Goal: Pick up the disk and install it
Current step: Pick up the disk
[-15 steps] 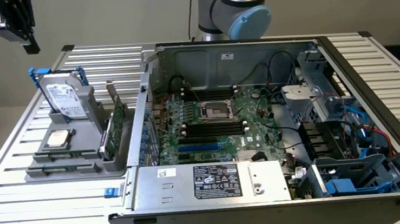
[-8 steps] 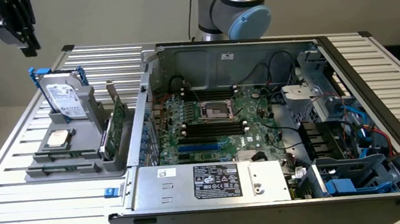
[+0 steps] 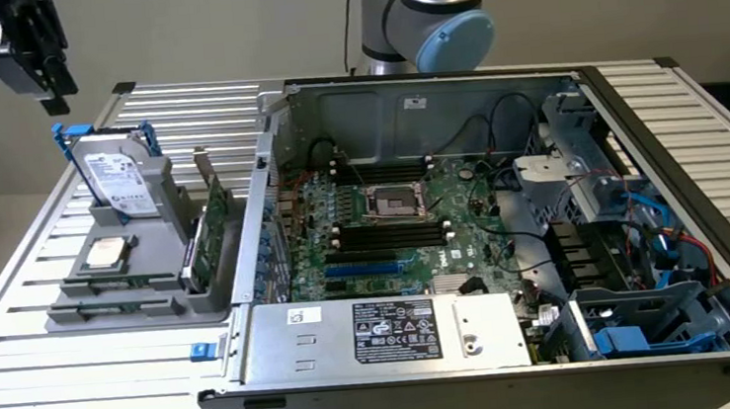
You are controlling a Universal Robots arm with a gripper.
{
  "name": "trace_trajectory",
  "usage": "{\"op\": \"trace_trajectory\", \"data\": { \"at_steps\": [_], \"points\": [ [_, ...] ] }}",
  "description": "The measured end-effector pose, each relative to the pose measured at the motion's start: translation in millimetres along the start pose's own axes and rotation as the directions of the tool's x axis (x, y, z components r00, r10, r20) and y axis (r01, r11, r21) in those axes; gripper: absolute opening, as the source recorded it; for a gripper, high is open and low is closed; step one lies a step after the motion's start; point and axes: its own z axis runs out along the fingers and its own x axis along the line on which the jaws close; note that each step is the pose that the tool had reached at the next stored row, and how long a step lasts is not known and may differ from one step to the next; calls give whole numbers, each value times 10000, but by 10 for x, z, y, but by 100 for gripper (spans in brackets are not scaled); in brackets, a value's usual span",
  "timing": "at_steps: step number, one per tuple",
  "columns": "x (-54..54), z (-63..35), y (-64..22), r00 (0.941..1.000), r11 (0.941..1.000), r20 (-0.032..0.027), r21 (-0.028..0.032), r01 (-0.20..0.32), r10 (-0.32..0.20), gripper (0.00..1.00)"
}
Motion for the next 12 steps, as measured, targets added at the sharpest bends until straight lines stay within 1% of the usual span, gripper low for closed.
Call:
{"op": "trace_trajectory", "data": {
  "at_steps": [5, 12],
  "points": [
    [-3, 92, 29, 9994, 9994, -11, -4, 343, -343, 48],
    [-4, 219, 33, 9993, 9993, -13, -5, 364, -364, 48]
  ]
}}
